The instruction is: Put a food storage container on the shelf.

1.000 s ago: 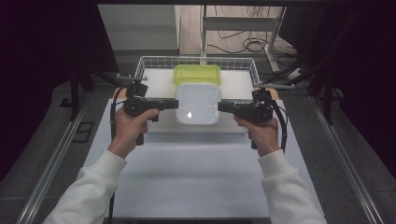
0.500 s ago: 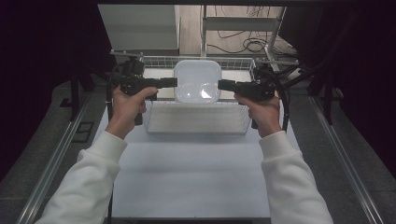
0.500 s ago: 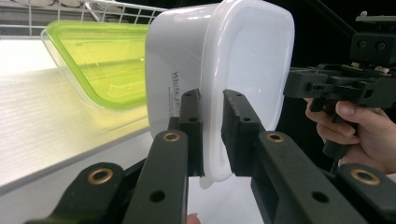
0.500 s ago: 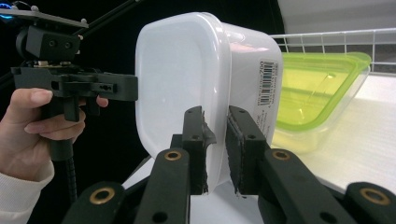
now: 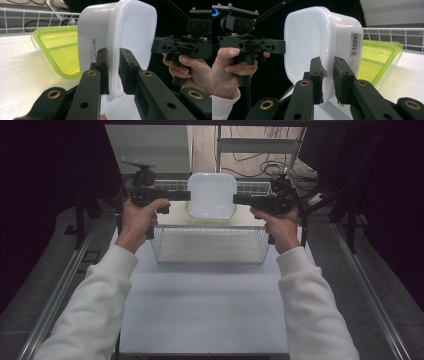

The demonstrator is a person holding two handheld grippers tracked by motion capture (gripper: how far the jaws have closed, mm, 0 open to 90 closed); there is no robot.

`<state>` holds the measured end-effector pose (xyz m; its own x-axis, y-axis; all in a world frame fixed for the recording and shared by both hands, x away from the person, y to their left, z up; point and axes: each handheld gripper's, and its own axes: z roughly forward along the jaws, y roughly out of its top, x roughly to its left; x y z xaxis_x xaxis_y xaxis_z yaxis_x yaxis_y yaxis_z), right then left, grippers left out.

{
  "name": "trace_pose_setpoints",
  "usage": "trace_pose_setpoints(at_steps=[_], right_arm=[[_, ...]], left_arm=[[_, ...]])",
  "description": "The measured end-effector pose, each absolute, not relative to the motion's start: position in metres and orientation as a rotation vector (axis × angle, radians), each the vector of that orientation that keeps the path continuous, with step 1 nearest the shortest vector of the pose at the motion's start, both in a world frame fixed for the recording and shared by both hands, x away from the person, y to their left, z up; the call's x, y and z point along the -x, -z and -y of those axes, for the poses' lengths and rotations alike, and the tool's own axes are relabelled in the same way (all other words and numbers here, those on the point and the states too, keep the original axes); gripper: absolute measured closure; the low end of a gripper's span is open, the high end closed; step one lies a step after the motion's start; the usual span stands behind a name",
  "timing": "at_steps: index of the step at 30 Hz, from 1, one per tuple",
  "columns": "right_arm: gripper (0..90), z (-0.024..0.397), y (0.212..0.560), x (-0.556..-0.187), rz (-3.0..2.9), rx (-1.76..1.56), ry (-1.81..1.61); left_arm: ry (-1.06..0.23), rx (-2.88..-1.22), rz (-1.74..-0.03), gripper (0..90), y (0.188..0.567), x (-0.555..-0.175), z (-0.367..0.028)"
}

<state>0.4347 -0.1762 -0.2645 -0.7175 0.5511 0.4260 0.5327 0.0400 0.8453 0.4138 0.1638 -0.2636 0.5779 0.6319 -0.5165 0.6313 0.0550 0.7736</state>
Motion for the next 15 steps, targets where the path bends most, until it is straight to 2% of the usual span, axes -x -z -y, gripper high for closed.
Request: trace_pose_setpoints(at_steps=[15], right_arm=[[77.3,0.171,0.256,-0.467,-2.276,-1.238,-1.793]], left_arm=[[0.023,-1.595,-1.12,78.9,0.262,-0.445,-0.167]])
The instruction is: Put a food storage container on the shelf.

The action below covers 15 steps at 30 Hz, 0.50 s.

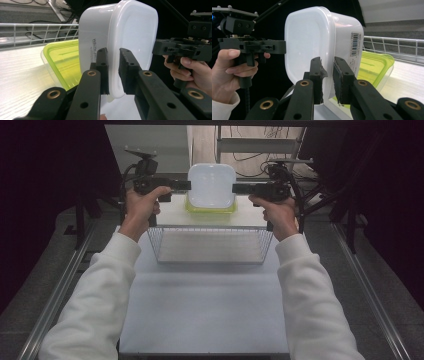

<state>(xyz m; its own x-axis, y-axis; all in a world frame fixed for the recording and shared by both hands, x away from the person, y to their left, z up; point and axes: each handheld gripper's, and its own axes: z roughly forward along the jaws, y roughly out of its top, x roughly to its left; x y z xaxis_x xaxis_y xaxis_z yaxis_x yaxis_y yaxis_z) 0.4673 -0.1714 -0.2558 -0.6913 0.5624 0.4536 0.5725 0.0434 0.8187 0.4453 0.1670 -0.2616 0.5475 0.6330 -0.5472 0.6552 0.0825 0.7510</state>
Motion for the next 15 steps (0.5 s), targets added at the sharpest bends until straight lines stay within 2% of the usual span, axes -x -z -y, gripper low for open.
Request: trace_pose_setpoints(at_steps=[15], right_arm=[[77.7,0.1705,0.2618,-0.4776,2.203,1.274,1.724]], left_arm=[[0.079,-1.573,-1.154,78.8,0.2675,-0.4544,-0.1703]])
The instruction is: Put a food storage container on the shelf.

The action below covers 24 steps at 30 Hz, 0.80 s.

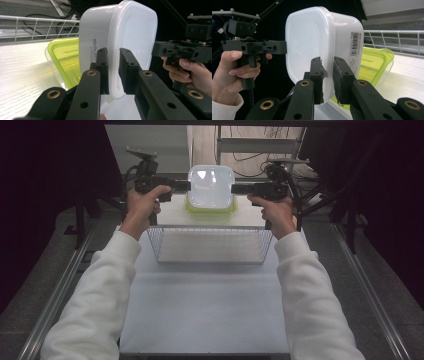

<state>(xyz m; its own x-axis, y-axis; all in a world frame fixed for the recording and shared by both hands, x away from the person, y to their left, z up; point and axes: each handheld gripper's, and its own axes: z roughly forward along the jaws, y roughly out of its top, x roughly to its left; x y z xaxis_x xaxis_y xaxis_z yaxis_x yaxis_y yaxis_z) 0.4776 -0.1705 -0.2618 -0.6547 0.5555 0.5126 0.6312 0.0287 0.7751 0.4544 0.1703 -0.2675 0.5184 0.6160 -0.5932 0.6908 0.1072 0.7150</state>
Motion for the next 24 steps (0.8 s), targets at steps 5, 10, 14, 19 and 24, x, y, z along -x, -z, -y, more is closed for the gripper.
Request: trace_pose_setpoints(at_steps=[5,10,14,19,24], right_arm=[[77.7,0.171,0.261,-0.48,2.181,1.295,1.702],[76.8,0.17,0.258,-0.49,2.138,1.336,1.645],[75.1,0.169,0.258,-0.501,2.099,1.382,1.593],[73.5,0.169,0.258,-0.513,2.029,1.431,1.549],[72.8,0.17,0.26,-0.521,1.975,1.452,1.515]], left_arm=[[0.111,-1.556,-1.171,78.8,0.268,-0.458,-0.172],[0.163,-1.54,-1.204,79.0,0.267,-0.467,-0.174],[0.215,-1.513,-1.237,78.9,0.268,-0.478,-0.176],[0.259,-1.475,-1.264,77.7,0.272,-0.49,-0.177],[0.3,-1.441,-1.266,77.6,0.276,-0.497,-0.179]])
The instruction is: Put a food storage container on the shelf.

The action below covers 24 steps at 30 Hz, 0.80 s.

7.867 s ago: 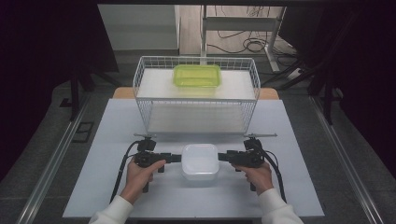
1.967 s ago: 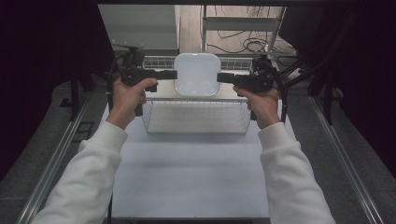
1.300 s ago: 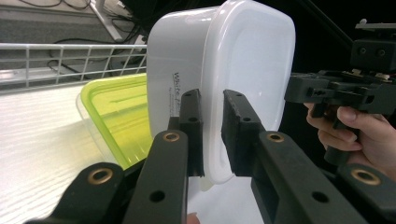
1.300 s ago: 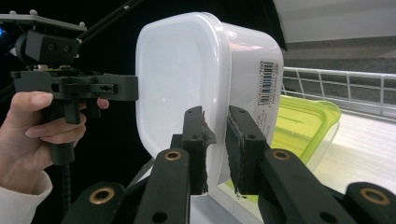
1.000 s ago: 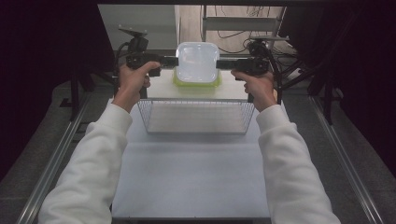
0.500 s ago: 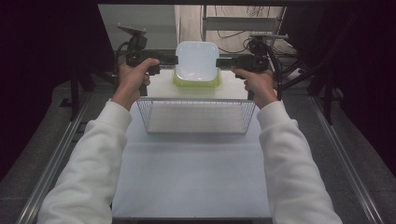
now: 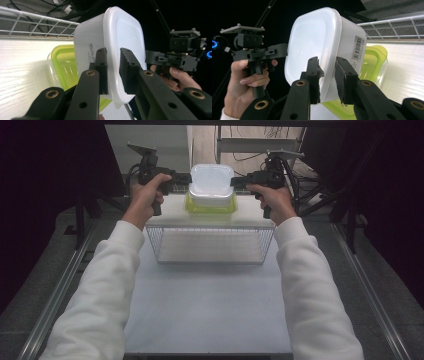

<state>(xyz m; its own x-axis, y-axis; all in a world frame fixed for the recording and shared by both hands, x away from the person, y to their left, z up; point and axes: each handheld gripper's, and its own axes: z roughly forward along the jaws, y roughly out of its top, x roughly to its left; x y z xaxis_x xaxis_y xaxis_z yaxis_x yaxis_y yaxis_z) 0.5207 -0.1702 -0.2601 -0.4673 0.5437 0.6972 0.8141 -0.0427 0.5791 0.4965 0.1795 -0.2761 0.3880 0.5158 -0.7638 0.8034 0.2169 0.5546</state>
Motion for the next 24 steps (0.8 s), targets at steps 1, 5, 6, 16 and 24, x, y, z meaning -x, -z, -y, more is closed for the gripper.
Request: trace_pose_setpoints(at_steps=[1,5,6,16,24], right_arm=[[72.6,0.1703,0.2604,-0.5215,1.962,1.456,1.511],[71.6,0.1705,0.2626,-0.5248,1.926,1.481,1.495],[71.4,0.1706,0.263,-0.5253,1.922,1.484,1.492],[68.4,0.1707,0.2653,-0.5275,1.893,1.508,1.466],[45.8,0.1727,0.2634,-0.5264,1.922,1.489,1.561]], left_arm=[[0.31,-1.432,-1.269,77.6,0.2772,-0.4979,-0.1798],[0.321,-1.411,-1.278,77.1,0.2796,-0.5009,-0.1795],[0.322,-1.409,-1.28,77.0,0.2799,-0.5012,-0.1793],[0.335,-1.405,-1.286,74.1,0.2841,-0.501,-0.1777],[0.249,-1.426,-1.261,46.4,0.2823,-0.4971,-0.1743]])
